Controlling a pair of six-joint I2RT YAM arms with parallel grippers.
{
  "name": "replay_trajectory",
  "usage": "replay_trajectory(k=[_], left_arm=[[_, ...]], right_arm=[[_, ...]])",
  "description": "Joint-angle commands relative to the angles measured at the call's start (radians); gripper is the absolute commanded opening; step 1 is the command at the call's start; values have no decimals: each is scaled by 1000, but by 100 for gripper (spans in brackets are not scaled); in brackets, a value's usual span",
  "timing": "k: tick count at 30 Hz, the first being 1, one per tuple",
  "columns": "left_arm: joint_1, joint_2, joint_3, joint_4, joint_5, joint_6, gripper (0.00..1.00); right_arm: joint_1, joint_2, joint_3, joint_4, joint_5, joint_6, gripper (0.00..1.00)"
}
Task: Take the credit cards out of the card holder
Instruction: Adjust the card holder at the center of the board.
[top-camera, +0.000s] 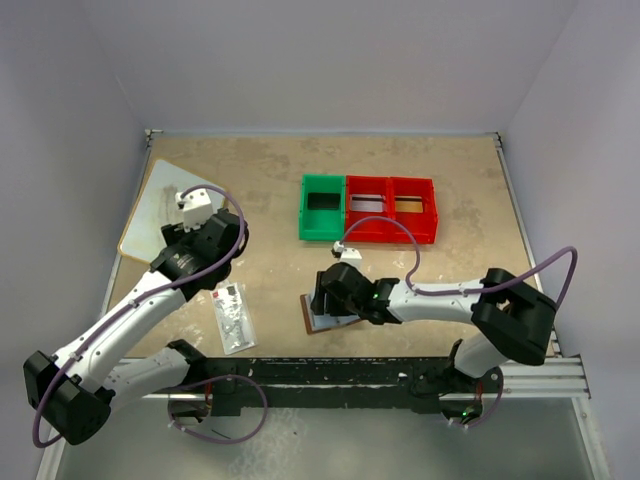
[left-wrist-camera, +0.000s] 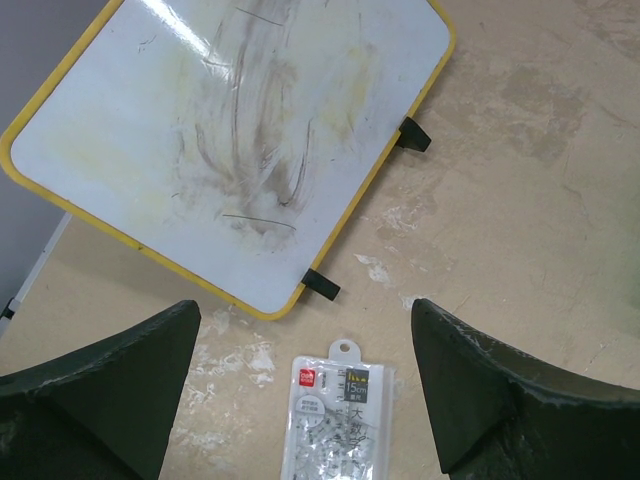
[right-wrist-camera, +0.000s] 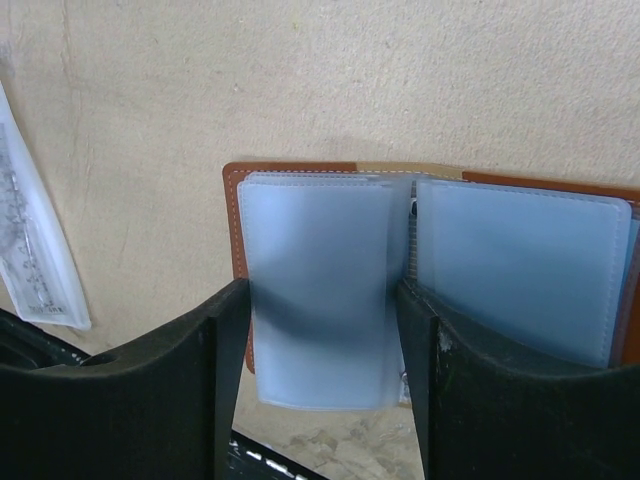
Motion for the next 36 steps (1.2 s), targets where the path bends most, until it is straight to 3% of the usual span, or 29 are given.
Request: replay_trajectory(k=[1, 7, 14, 22, 24, 27, 32, 34, 36], left_arm=[[3, 1, 11, 20, -1, 20, 84], [3, 2, 10, 24, 12, 26, 81], [3, -3, 2, 51, 87, 50, 77], [2, -11, -5, 66, 151, 59, 74], [2, -24, -16, 99, 261, 76, 72], [3, -58, -64, 207, 539, 85, 70], [-1, -55, -226, 541, 1017, -50, 64], [-24, -43, -301, 683, 1100, -124, 62], [-97, -31, -345, 753, 1078, -161, 62]], right_arm=[[-3, 35, 21, -14, -7, 5, 62], [-5, 13, 11, 7, -13, 9, 62], [-59, -63, -102, 183, -113, 32, 50], [-75, -112, -144, 199, -120, 51, 47], [-81, -124, -163, 230, -129, 60, 46], [-94, -127, -182, 262, -141, 69, 45], [-102, -106, -188, 269, -142, 81, 45], [-103, -103, -197, 280, -144, 88, 45], [-103, -102, -209, 290, -145, 96, 45]])
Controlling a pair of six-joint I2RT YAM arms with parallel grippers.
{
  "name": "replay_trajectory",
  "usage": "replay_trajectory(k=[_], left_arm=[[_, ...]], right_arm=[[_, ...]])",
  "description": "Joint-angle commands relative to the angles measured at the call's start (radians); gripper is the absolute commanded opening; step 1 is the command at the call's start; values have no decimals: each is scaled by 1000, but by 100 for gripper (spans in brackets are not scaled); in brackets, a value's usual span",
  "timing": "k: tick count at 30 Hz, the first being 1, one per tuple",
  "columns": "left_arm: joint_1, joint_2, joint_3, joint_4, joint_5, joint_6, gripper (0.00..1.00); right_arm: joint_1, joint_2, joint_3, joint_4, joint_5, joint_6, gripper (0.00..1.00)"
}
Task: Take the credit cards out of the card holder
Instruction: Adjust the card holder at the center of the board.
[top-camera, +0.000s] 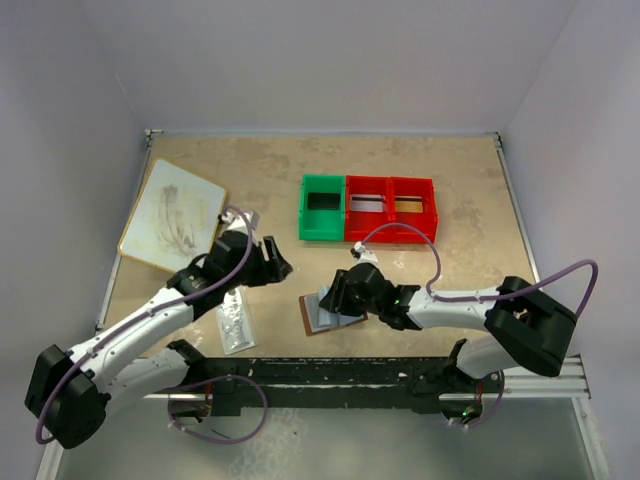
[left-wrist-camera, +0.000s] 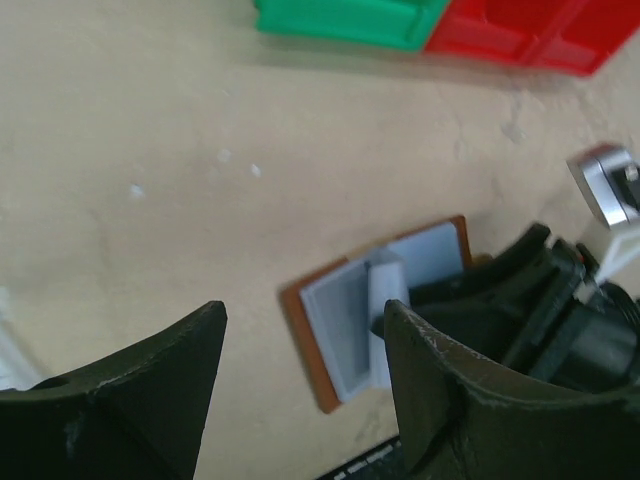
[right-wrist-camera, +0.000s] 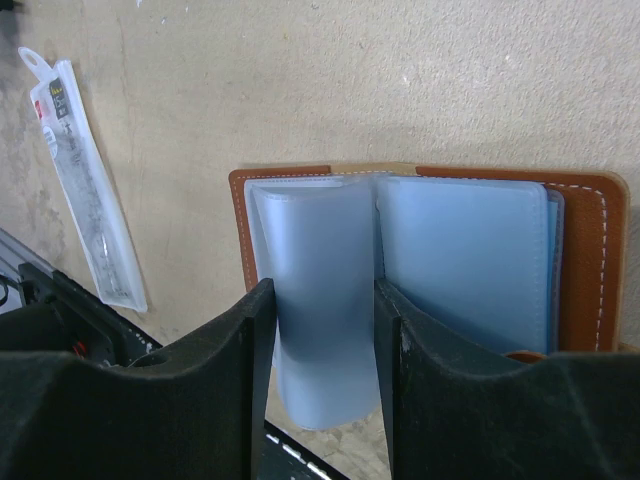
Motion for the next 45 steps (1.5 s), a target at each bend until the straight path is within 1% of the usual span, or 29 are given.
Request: replay_trajectory(k=[1, 4, 7, 10, 16, 17, 19, 21, 22, 24, 26, 30, 34, 38, 41, 45], left_arm=[[-122, 26, -89, 322, 195, -136, 62], [-222, 80, -111, 378, 129, -166, 62], [-262, 105, -165, 473, 114, -209, 58], [-281, 115, -217, 535, 110, -234, 56], [-288, 134, -263, 537, 87, -243, 55], [-290, 135, -263, 534, 81, -244, 54], [-293, 115, -259, 515, 46, -247, 52], [-295, 66, -252, 450, -44, -259, 52], [-295, 33, -246, 401, -121, -267, 52], [-295, -30, -224, 287, -246, -286, 51], [-295, -88, -200, 144, -356, -316, 51], [-295, -189, -152, -7, -472, -335, 51], [-295, -242, -101, -118, -543, -334, 52], [-294, -257, -62, -184, -583, -324, 52], [-294, -254, -44, -202, -588, -317, 52], [-294, -254, -36, -212, -587, -314, 53]], right_arm=[[-7, 1, -23, 53, -10, 31, 45], [-6, 1, -29, 54, -9, 33, 45], [-9, 1, -33, 53, -4, 33, 45], [-10, 1, -38, 55, -3, 36, 45], [-11, 4, -47, 54, 0, 39, 46], [-11, 4, -46, 49, 0, 39, 46], [-10, 3, -37, 36, 0, 31, 51], [-9, 7, -10, 7, -5, -4, 56], [-10, 16, 13, -25, 19, -18, 58], [-9, 35, 67, -82, 71, -90, 64], [-6, 65, 115, -138, 85, -124, 67], [31, 119, 200, -238, 142, -169, 69], [64, 197, 284, -332, 204, -189, 71], [98, 258, 355, -417, 256, -192, 71], [111, 294, 395, -459, 280, -188, 71], [124, 327, 438, -511, 313, -173, 68]])
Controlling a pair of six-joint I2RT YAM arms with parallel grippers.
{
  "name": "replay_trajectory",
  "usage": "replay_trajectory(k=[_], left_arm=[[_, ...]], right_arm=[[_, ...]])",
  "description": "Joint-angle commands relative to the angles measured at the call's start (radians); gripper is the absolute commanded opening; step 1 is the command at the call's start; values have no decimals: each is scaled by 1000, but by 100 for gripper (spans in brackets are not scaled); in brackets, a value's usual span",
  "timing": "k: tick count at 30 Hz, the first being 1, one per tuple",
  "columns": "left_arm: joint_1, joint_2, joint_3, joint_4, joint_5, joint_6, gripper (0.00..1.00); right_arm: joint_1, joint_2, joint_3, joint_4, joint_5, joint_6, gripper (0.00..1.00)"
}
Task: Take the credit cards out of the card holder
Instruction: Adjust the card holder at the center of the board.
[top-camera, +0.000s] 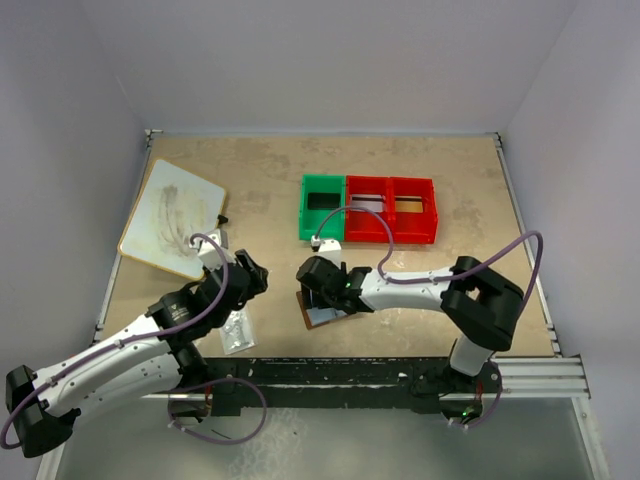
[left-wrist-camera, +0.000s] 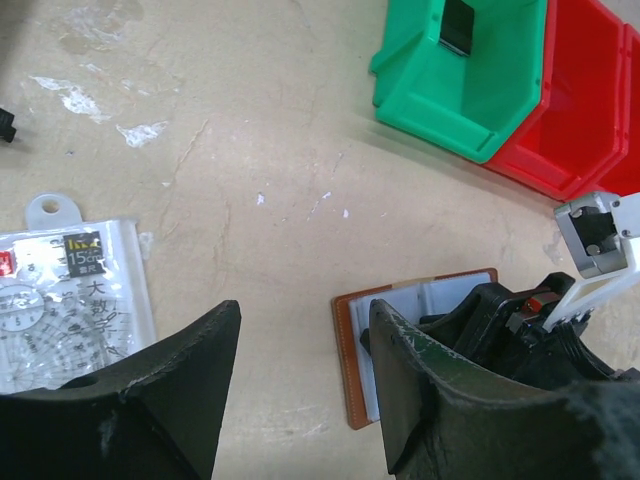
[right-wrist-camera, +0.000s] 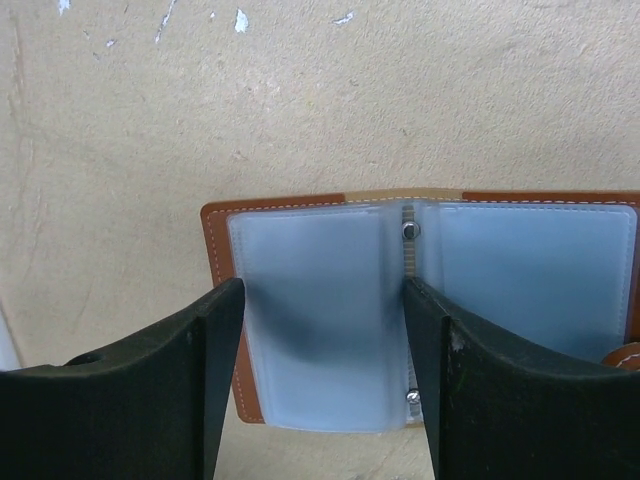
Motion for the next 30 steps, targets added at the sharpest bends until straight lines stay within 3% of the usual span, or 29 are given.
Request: replay_trajectory(k=[1, 13, 22, 30], left_arm=[[-2, -3, 46, -38, -41, 0, 53], [-1, -7, 53, -54, -53, -17, 53], [-2, 53, 13, 68, 76, 21, 53], [-2, 137, -27, 234, 242, 62, 53]], right_arm=[[12, 58, 37, -130, 61, 11, 67], [29, 107, 95, -199, 86, 41, 58], [-3, -40, -83, 116, -136, 4, 50], [-96, -102, -212, 251, -245, 63, 43]])
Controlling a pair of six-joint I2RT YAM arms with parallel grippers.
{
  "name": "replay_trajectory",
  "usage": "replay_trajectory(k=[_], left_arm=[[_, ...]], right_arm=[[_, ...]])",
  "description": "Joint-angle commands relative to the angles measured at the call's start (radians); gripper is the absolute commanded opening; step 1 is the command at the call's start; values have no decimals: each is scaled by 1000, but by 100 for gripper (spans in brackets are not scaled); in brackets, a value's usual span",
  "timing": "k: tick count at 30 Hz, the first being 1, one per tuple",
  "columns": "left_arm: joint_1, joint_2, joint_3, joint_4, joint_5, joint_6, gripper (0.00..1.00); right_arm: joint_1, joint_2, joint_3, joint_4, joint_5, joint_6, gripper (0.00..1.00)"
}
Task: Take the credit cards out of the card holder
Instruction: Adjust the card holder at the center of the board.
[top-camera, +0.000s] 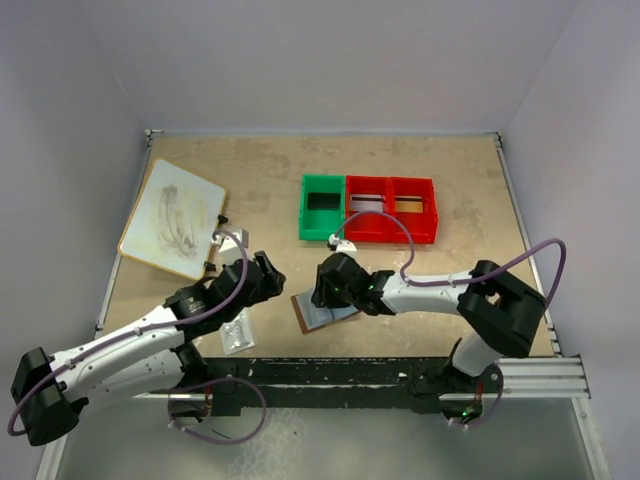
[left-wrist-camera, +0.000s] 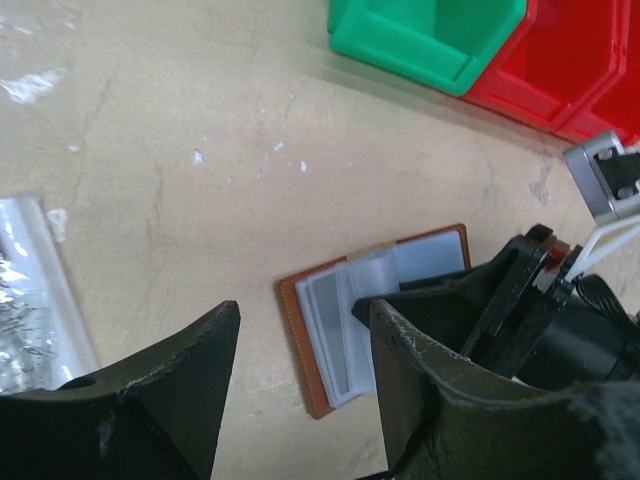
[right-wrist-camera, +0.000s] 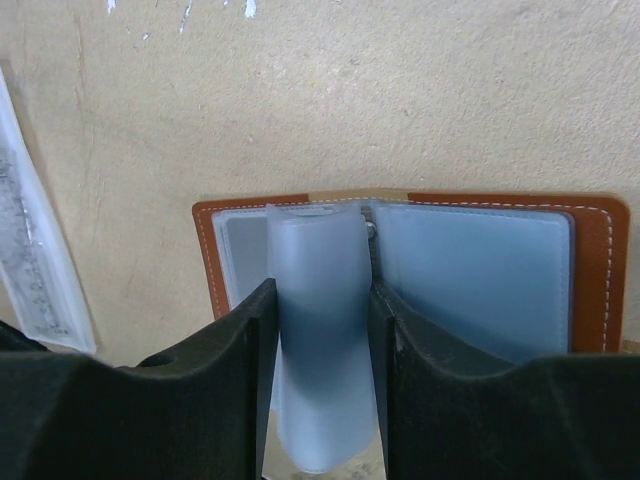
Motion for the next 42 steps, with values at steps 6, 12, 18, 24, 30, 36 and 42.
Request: replay_trajectory(k=[6, 12, 18, 24, 30, 36, 42], left_arm=[[-3, 103, -105, 366, 321, 39, 53], [-3, 154, -141, 428, 356, 16, 50], [-3, -45, -96, 140, 41, -21, 48], [-3, -120, -27, -38, -102, -52, 48], [-3, -136, -16, -72, -122, -71, 48], [-3, -152, 1, -103, -151, -72, 48], [-3, -147, 6, -112, -156, -75, 48]], right_arm=[[-50, -4, -81, 101, -110, 37, 42], [-49, 13, -71, 74, -102, 36, 44], [-35, 19, -2, -1, -6, -45, 55], [42, 99, 112, -123, 94, -86, 67], [98, 206, 226, -266, 184, -65, 68], [113, 242, 277, -338, 235, -43, 62], [133, 272, 305, -358, 248, -49, 66]])
